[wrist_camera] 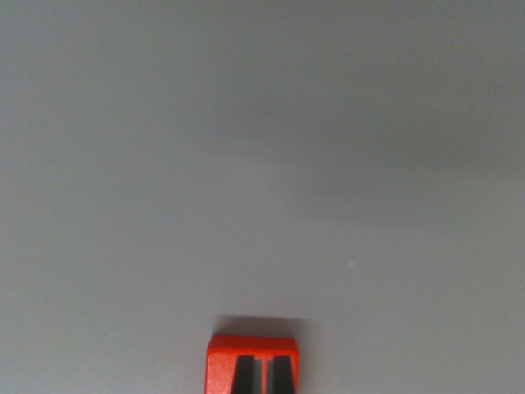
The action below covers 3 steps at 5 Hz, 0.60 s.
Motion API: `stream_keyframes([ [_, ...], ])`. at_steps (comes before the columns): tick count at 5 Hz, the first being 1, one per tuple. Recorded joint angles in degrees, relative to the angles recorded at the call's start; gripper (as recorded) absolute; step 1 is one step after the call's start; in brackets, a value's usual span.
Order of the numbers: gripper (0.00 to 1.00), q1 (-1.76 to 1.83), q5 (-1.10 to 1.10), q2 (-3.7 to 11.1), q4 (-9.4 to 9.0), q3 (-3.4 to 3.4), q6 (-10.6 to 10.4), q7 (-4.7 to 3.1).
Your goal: Reach red block
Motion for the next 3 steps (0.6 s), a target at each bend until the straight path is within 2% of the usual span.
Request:
stream_keyframes([
  [1, 0.0, 0.0, 0.0, 0.0, 0.0, 0.0, 0.0, 0.0],
  [2, 0.0, 0.12, 0.02, 0.49, -1.86, 0.08, -2.43, 0.06],
  [3, 0.0, 0.12, 0.02, 0.49, -1.86, 0.08, -2.43, 0.06],
])
